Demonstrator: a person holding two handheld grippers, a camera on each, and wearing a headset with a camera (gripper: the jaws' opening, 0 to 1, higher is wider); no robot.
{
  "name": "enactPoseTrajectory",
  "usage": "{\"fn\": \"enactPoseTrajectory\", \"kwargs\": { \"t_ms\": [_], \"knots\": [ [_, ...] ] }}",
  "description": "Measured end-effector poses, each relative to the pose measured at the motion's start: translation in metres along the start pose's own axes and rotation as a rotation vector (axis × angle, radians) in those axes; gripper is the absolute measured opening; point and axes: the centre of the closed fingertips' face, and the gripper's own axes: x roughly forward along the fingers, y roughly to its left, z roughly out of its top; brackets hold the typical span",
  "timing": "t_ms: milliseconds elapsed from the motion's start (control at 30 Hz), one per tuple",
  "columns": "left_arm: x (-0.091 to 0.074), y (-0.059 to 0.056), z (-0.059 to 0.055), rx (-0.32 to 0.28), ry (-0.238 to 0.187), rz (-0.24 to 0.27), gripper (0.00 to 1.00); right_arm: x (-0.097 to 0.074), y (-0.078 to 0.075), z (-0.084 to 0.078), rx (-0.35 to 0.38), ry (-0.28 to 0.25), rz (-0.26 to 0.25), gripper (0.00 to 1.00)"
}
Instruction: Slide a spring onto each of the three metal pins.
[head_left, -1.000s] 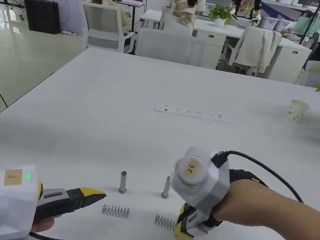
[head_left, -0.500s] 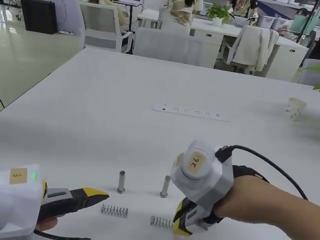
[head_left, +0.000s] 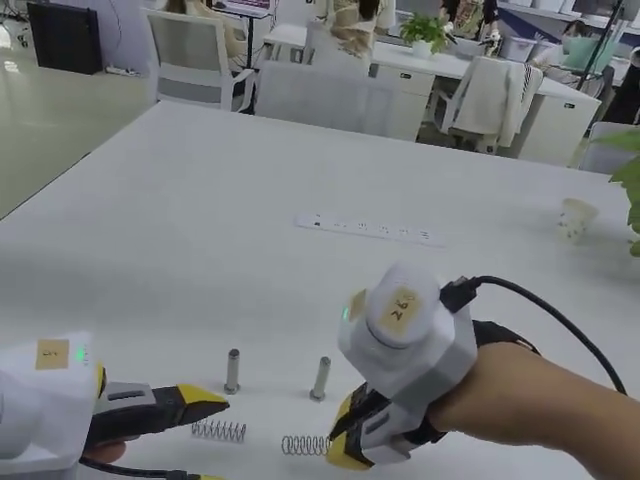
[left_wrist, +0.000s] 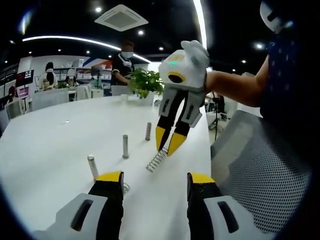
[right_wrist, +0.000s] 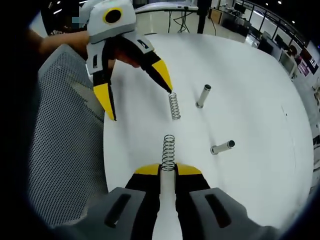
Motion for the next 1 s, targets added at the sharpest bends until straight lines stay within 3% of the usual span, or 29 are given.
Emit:
{"fn": "enactPoseTrajectory", "kwargs": {
  "t_ms": [467,1000],
  "knots": [
    [-0.001,-0.006,0.005,0.041,-0.015,-0.034,0.31,-0.020,0.023,0.038,-0.073,-0.097,0.050,0.08],
    [0.002,-0.020,0.013,0.098,-0.041,-0.087,0.14,-0.025,0.036,0.047,-0.114,-0.143,0.108,0.08]
  ]
}}
